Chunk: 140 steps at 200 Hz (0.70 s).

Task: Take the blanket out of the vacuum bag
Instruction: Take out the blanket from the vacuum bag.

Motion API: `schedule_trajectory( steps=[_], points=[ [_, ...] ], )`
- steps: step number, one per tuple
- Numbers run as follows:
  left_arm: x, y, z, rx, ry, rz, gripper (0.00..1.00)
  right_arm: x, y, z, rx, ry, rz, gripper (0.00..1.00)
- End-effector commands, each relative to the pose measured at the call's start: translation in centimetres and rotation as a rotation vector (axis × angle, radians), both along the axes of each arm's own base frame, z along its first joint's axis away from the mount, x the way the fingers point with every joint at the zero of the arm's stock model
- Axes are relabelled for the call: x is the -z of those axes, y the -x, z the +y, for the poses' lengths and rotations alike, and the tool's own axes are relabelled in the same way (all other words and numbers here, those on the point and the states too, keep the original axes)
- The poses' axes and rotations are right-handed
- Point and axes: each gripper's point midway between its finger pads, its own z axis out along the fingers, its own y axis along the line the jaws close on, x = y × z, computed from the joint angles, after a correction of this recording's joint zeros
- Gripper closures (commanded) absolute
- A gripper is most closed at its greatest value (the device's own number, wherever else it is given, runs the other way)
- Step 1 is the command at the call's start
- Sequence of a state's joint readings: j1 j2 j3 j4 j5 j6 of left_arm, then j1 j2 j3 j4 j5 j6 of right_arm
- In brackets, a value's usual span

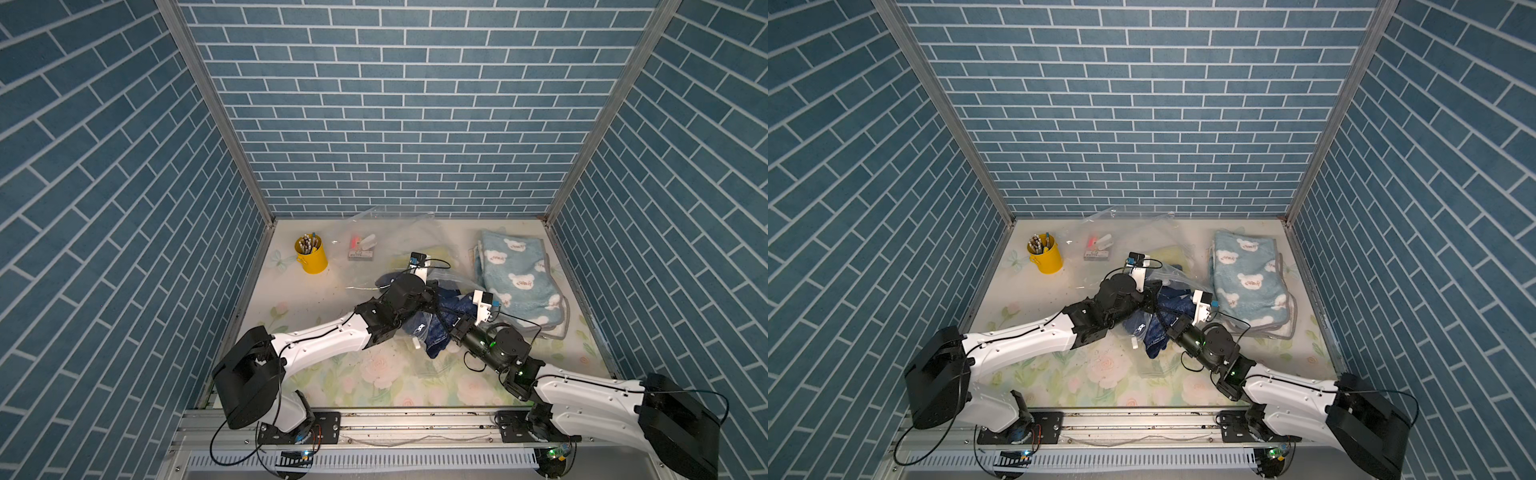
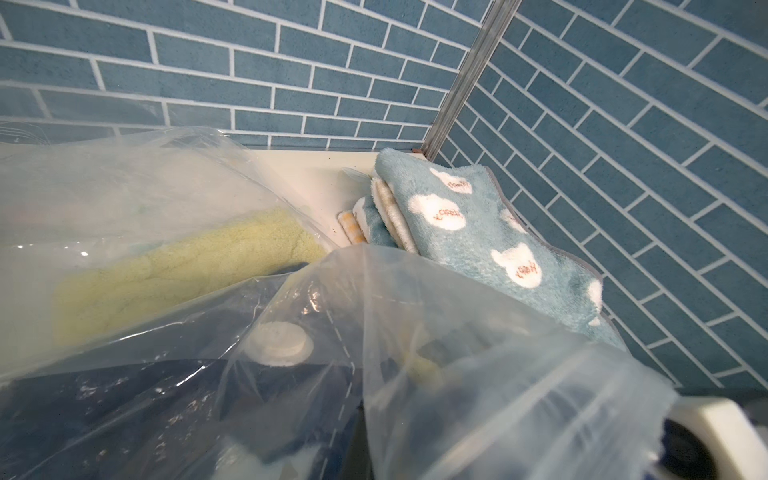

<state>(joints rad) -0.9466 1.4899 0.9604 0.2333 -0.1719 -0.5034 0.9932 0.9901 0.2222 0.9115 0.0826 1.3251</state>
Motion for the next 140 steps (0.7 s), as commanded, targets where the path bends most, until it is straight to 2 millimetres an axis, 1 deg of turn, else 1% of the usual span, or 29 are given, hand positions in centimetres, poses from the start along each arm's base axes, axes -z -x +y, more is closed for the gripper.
schedule_trajectory(
  steps=[1, 45, 55, 89, 106, 121, 134, 140],
  points=[
    [0.1, -0.8, 0.2, -0.044, 0.011, -0.007, 1.0, -2.4, 1.2, -0.6, -0.018, -0.008, -0.103, 1.0],
    [1.0, -1.3, 0.5, -0.083, 0.009, 0.002, 1.0, -7.0, 1.7, -2.3, 0.021, 0.017, -0.214, 1.0],
    [1.1, -1.4, 0.6, -0.091, 0.014, 0.001, 1.0, -7.9, 1.9, -2.3, 0.015, 0.02, -0.232, 1.0],
    [1.5, -1.9, 1.4, -0.14, 0.008, -0.006, 1.0, -11.8, 2.7, -2.5, -0.001, 0.001, -0.317, 1.0],
    [2.0, -2.2, 1.8, -0.165, 0.009, -0.001, 1.0, -13.9, 2.8, -2.9, 0.016, 0.007, -0.366, 1.0],
    [2.6, -2.5, 2.4, -0.198, 0.014, 0.013, 1.0, -15.2, 2.3, -3.3, 0.04, -0.004, -0.366, 1.0],
    [3.1, -2.6, 3.0, -0.231, 0.025, 0.019, 1.0, -15.6, 1.0, -3.8, 0.072, -0.005, -0.35, 1.0],
    [3.4, -2.6, 3.4, -0.248, 0.034, 0.021, 1.0, -16.1, 0.2, -3.9, 0.07, 0.0, -0.351, 1.0]
  ],
)
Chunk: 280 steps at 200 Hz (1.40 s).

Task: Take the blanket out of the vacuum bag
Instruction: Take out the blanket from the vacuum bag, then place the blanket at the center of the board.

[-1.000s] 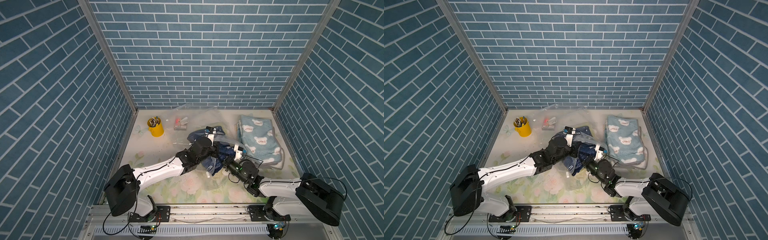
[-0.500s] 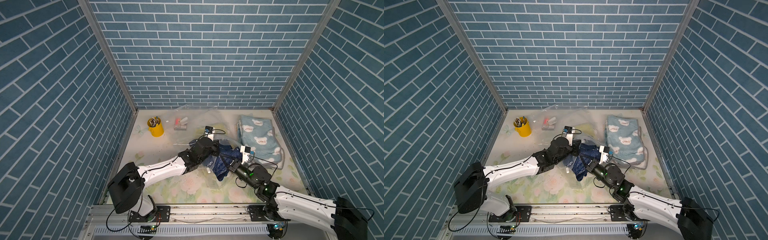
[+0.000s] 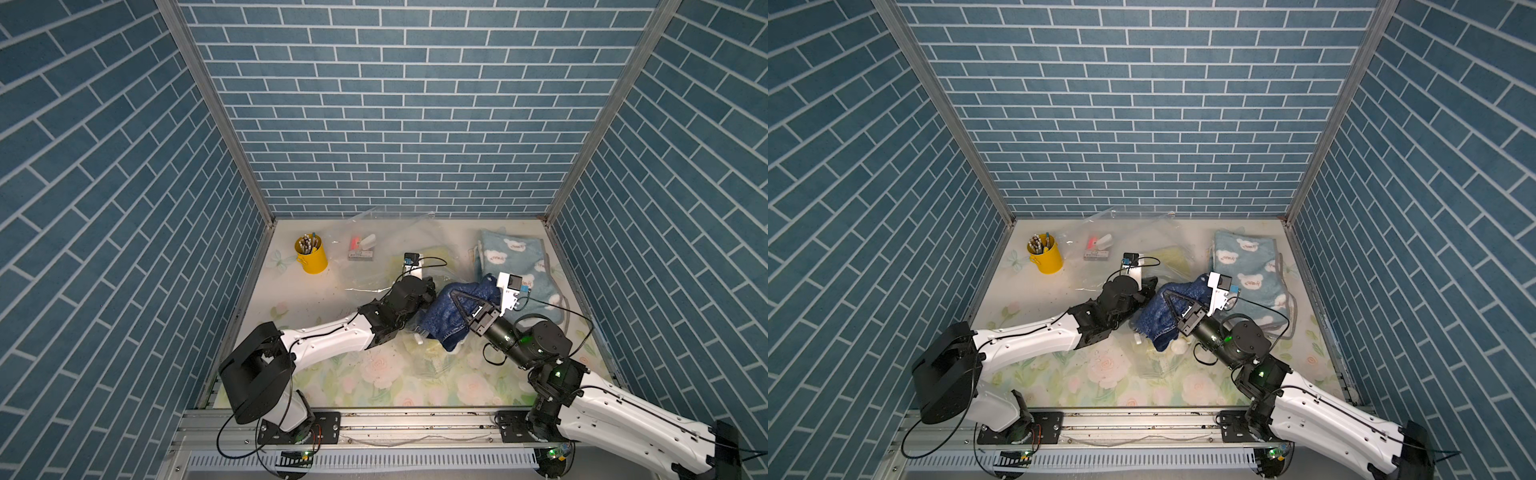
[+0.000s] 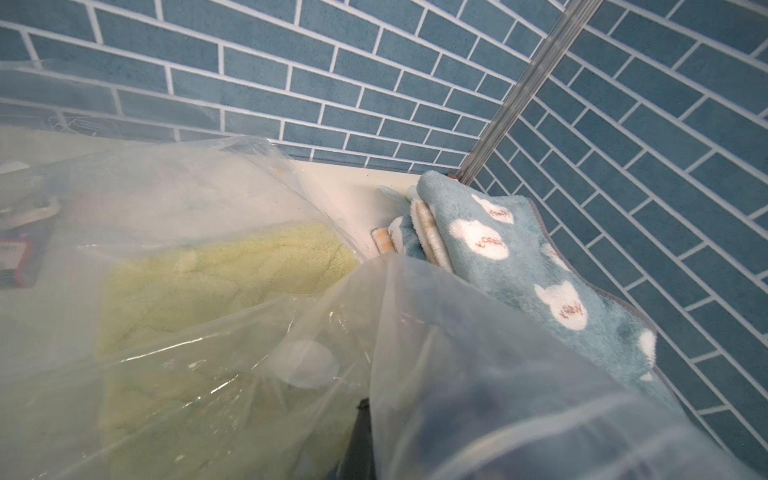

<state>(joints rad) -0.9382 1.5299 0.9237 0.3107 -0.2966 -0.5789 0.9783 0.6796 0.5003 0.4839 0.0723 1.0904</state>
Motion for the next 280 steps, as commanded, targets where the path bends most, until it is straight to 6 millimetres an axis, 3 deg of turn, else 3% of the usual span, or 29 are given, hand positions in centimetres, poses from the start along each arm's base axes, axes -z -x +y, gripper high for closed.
schedule_trajectory(
  steps=[1, 65, 86, 120, 142, 170, 238, 280],
  points=[
    [1.9, -0.7, 1.9, -0.099, 0.006, 0.019, 1.0, -3.5, -1.5, -1.1, 0.035, -0.014, -0.08, 1.0],
    [3.9, 0.0, 2.9, -0.107, 0.022, 0.056, 1.0, -14.2, -9.4, -2.2, -0.003, -0.007, -0.273, 1.0],
    [4.4, 0.1, 3.0, -0.106, 0.015, 0.063, 1.0, -18.4, -10.8, -3.3, 0.0, -0.034, -0.348, 1.0],
    [5.4, 0.3, 3.1, -0.102, 0.009, 0.08, 1.0, -21.5, -13.2, -6.2, 0.056, -0.03, -0.382, 1.0],
    [5.7, 0.4, 3.2, -0.102, 0.008, 0.082, 1.0, -21.5, -13.6, -8.6, 0.09, -0.004, -0.391, 1.0],
    [6.2, 0.5, 3.3, -0.097, 0.009, 0.088, 1.0, -21.5, -12.6, -11.7, 0.129, 0.014, -0.408, 1.0],
    [6.4, 0.4, 2.3, -0.064, 0.02, 0.098, 1.0, -15.2, -12.4, -17.8, 0.177, -0.017, -0.283, 1.0],
    [6.6, 0.7, 2.3, -0.048, 0.013, 0.108, 1.0, -13.0, -15.1, -20.4, 0.223, 0.031, -0.218, 1.0]
  ],
)
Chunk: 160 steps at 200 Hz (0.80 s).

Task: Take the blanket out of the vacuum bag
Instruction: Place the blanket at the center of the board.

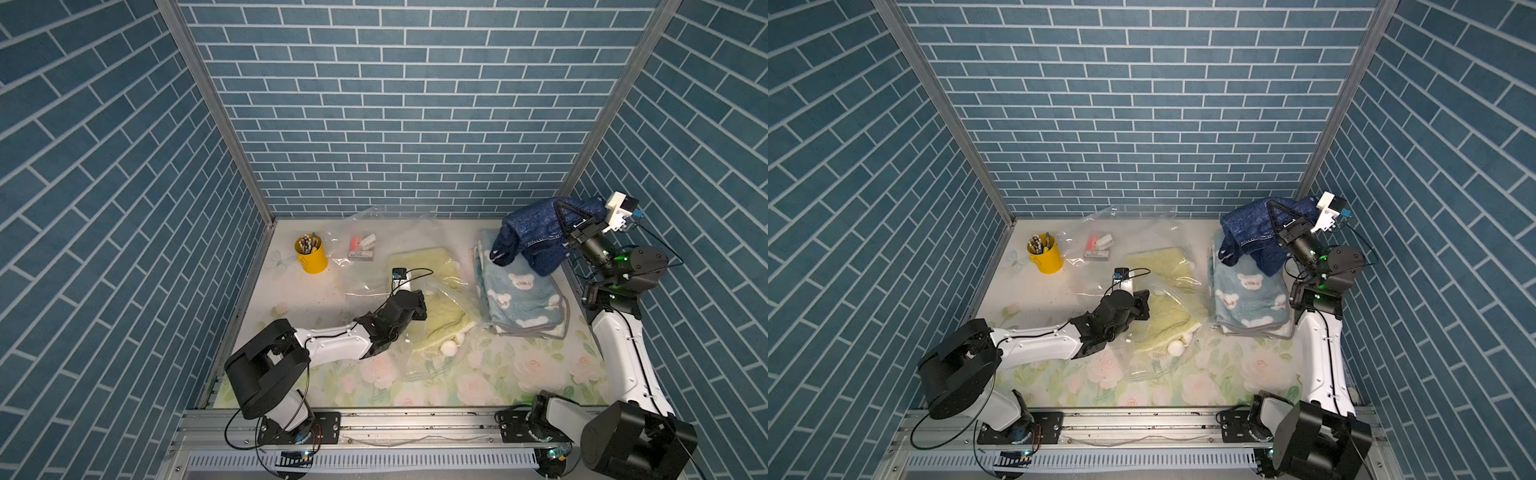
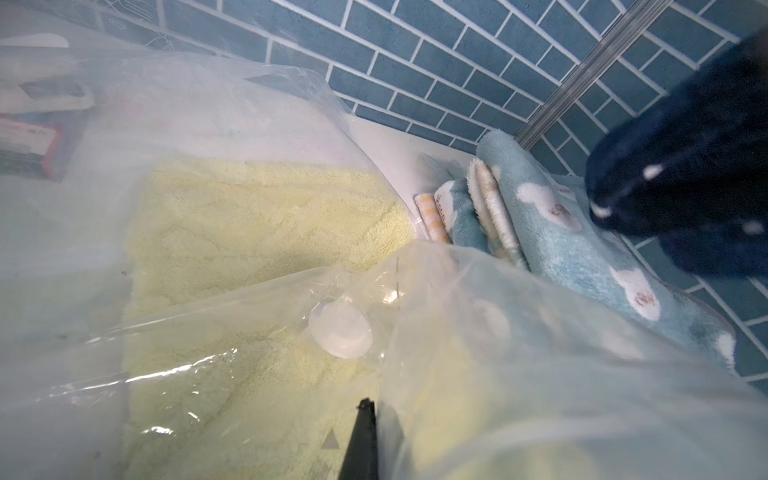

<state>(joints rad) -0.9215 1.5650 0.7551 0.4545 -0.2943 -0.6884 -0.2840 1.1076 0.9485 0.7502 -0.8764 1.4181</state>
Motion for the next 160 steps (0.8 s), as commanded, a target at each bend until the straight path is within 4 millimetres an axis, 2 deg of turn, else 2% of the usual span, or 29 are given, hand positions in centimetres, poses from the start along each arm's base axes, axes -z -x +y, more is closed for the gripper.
schedule_trajectory(
  steps=[1, 36, 50, 71, 78, 85, 99, 111, 119, 129, 138, 151, 160],
  points=[
    [0.8, 0.1, 0.3, 0.009, -0.025, 0.018, 1.0, -1.8, 0.7, 0.5, -0.043, 0.063, -0.085, 1.0],
    [0.8, -0.2, 0.4, 0.005, -0.028, 0.02, 1.0, -1.0, -3.8, -0.6, -0.015, 0.109, -0.018, 1.0],
    [0.7, -0.3, 0.2, 0.009, -0.029, 0.018, 1.0, -2.2, -5.1, -0.9, -0.04, 0.092, -0.044, 1.0],
    [0.4, -0.7, -0.4, 0.019, -0.037, 0.014, 1.0, -5.7, -5.2, -0.8, -0.063, 0.097, -0.111, 1.0],
    [0.3, -0.8, -0.5, 0.019, -0.036, 0.014, 1.0, -6.2, -4.9, -0.8, -0.054, 0.097, -0.113, 1.0],
    [0.1, -0.8, -0.6, 0.021, -0.032, 0.012, 1.0, -5.7, -4.7, -1.0, -0.032, 0.095, -0.09, 1.0],
    [-0.2, -0.7, -0.6, 0.02, -0.017, 0.009, 1.0, -1.9, -4.5, -1.5, 0.034, 0.088, 0.02, 1.0],
    [-0.3, -0.6, -0.4, 0.02, -0.004, 0.007, 1.0, 3.6, -3.9, -1.8, 0.075, 0.044, 0.142, 1.0],
    [-0.3, -0.4, -0.3, 0.021, 0.003, 0.006, 1.0, 8.2, -3.3, -2.2, 0.117, 0.005, 0.244, 1.0],
    [-0.2, -0.2, 0.0, 0.019, 0.002, 0.009, 1.0, 13.0, -1.9, -2.8, 0.186, -0.019, 0.346, 1.0],
    [-0.2, 0.0, 0.2, 0.019, 0.004, 0.012, 1.0, 16.4, -0.7, -3.5, 0.261, -0.036, 0.421, 1.0],
    [-0.1, 0.3, 0.7, 0.016, 0.007, 0.013, 1.0, 20.0, 0.8, -4.0, 0.321, -0.057, 0.498, 1.0],
    [-0.3, 0.5, 0.9, 0.013, 0.016, 0.011, 1.0, 21.1, 1.5, -4.3, 0.355, -0.059, 0.518, 1.0]
  ],
)
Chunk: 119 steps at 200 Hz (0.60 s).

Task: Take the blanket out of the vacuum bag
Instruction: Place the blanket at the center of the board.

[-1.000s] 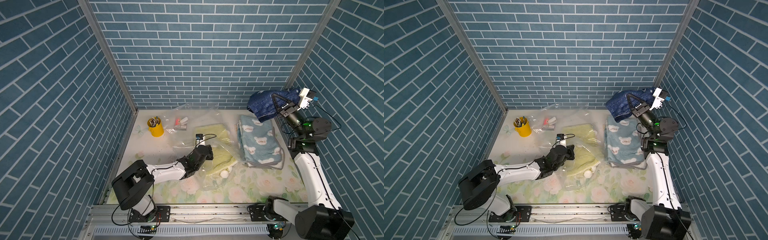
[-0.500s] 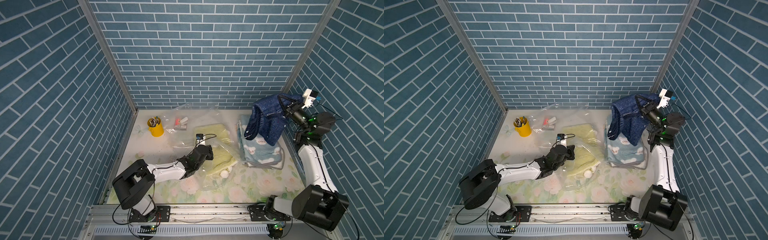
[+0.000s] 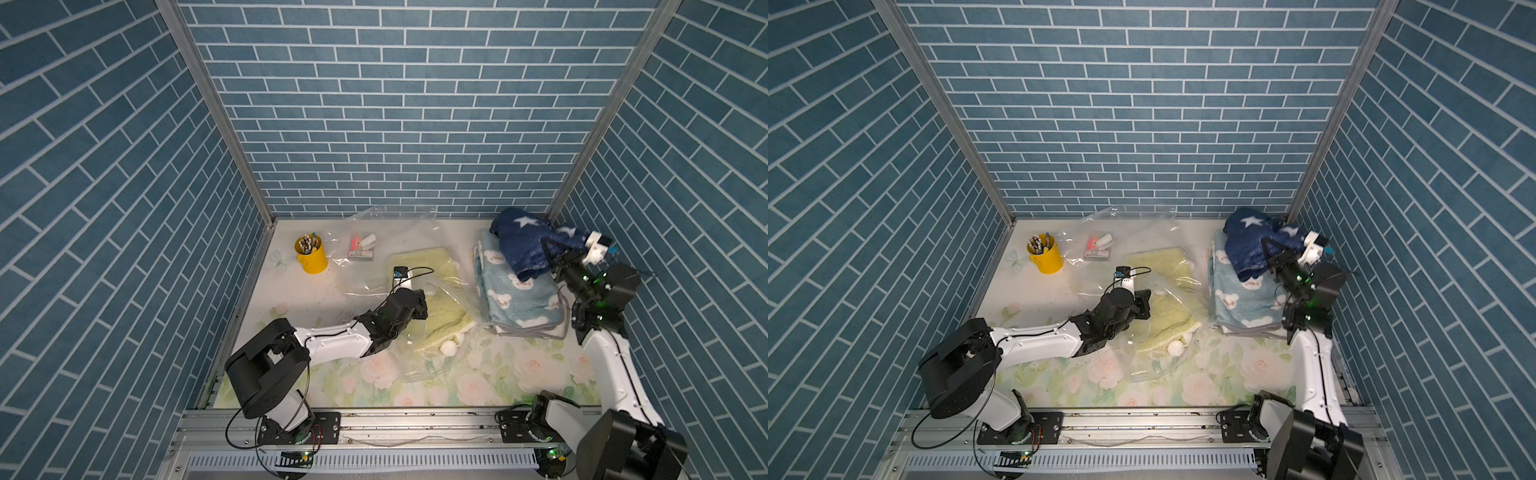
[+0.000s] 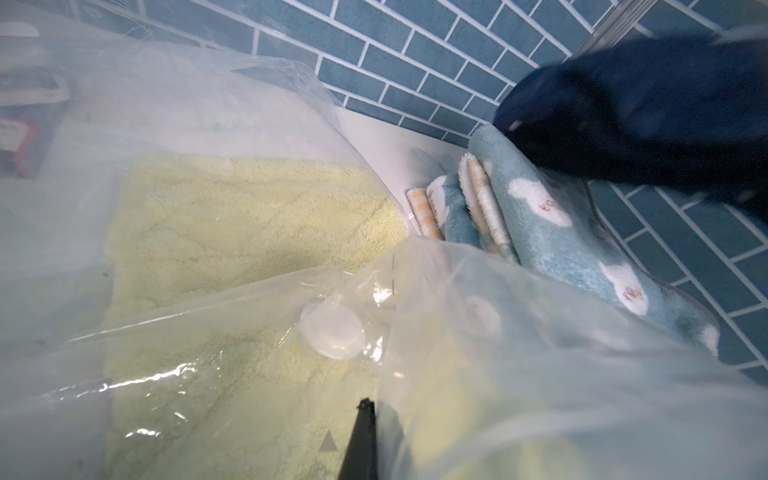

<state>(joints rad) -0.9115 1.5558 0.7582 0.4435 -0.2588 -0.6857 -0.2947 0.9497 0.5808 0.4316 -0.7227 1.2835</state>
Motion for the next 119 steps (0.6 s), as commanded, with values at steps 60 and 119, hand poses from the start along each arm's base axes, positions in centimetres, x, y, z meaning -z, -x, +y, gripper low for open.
schedule_trajectory(
  steps=[60, 119],
  points=[
    [-0.4, 0.8, 1.6, -0.016, 0.037, -0.012, 1.0, 2.8, 0.6, -2.3, 0.143, 0.095, 0.115, 1.0],
    [-0.9, 0.7, 1.5, -0.013, 0.041, -0.034, 1.0, 1.8, 2.7, -1.1, 0.097, 0.134, 0.15, 1.0]
  ],
)
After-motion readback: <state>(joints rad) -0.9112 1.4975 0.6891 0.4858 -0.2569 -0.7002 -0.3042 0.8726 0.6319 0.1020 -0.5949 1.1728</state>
